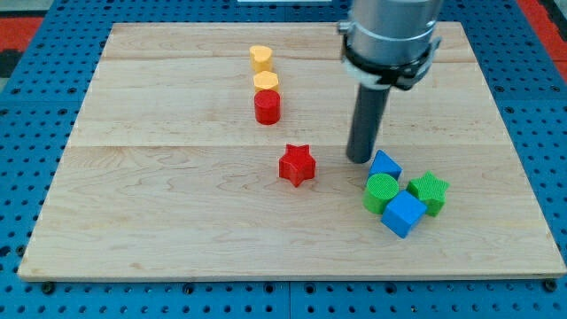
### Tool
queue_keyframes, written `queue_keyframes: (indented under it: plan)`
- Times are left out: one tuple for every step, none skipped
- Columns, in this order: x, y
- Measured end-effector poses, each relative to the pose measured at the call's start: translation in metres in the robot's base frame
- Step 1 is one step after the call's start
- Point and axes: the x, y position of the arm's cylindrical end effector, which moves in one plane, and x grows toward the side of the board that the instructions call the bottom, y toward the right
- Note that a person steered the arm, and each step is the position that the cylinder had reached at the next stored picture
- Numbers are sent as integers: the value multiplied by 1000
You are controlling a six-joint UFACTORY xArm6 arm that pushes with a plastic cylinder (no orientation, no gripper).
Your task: Move the red star closer to the red circle
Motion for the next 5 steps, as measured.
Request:
queue_keyframes:
  plan:
    - [41, -19]
    - [32, -68]
    - [-17, -82]
    - [-24, -76]
    - [-26, -37]
